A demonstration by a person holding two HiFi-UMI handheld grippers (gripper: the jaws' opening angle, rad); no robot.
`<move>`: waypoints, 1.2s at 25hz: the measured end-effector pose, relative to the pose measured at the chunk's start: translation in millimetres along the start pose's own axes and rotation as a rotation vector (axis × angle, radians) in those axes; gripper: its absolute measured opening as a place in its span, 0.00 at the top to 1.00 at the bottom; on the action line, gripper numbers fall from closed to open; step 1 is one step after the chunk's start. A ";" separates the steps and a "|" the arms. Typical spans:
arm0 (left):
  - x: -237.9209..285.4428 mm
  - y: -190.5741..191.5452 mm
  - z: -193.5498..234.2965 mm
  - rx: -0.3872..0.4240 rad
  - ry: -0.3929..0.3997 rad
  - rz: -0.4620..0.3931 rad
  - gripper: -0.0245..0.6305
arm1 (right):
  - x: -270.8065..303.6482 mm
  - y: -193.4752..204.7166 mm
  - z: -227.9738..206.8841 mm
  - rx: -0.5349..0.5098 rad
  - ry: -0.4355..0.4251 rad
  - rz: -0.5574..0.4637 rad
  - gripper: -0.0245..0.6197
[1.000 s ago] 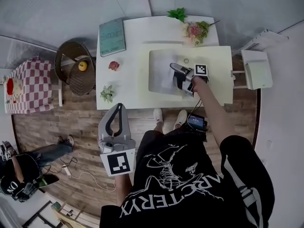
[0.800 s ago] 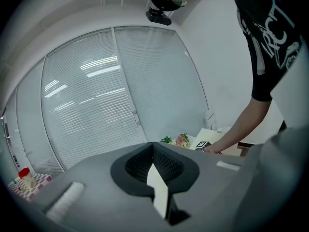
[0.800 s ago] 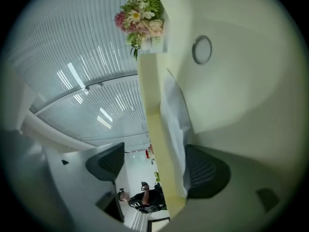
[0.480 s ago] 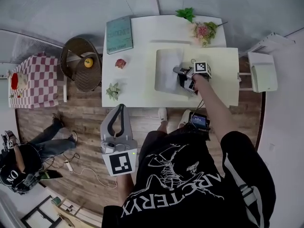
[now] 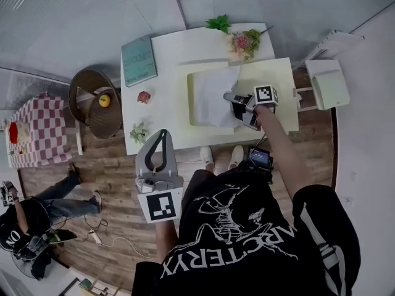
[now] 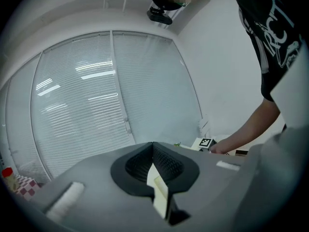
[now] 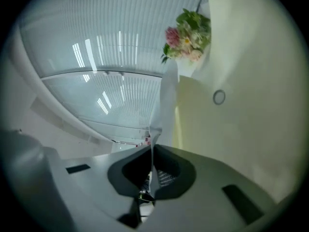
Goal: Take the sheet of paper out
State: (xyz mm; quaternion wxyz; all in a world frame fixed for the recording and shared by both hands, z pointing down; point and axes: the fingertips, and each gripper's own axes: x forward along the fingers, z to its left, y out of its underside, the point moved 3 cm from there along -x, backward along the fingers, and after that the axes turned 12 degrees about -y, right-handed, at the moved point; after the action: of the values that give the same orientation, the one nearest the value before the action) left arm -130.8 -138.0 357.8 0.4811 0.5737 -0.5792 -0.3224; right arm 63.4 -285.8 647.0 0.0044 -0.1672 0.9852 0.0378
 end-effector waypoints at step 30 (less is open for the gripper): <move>40.9 -53.2 -19.5 -0.075 0.116 -0.194 0.95 | -41.6 45.0 332.8 -1.606 0.377 -0.230 0.94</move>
State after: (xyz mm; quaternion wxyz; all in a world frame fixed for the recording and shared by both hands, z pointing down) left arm -89.0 -181.5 322.6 0.5016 0.6264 -0.4796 -0.3551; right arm 86.5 -204.5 319.4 -0.2775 -0.2226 0.6195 0.6998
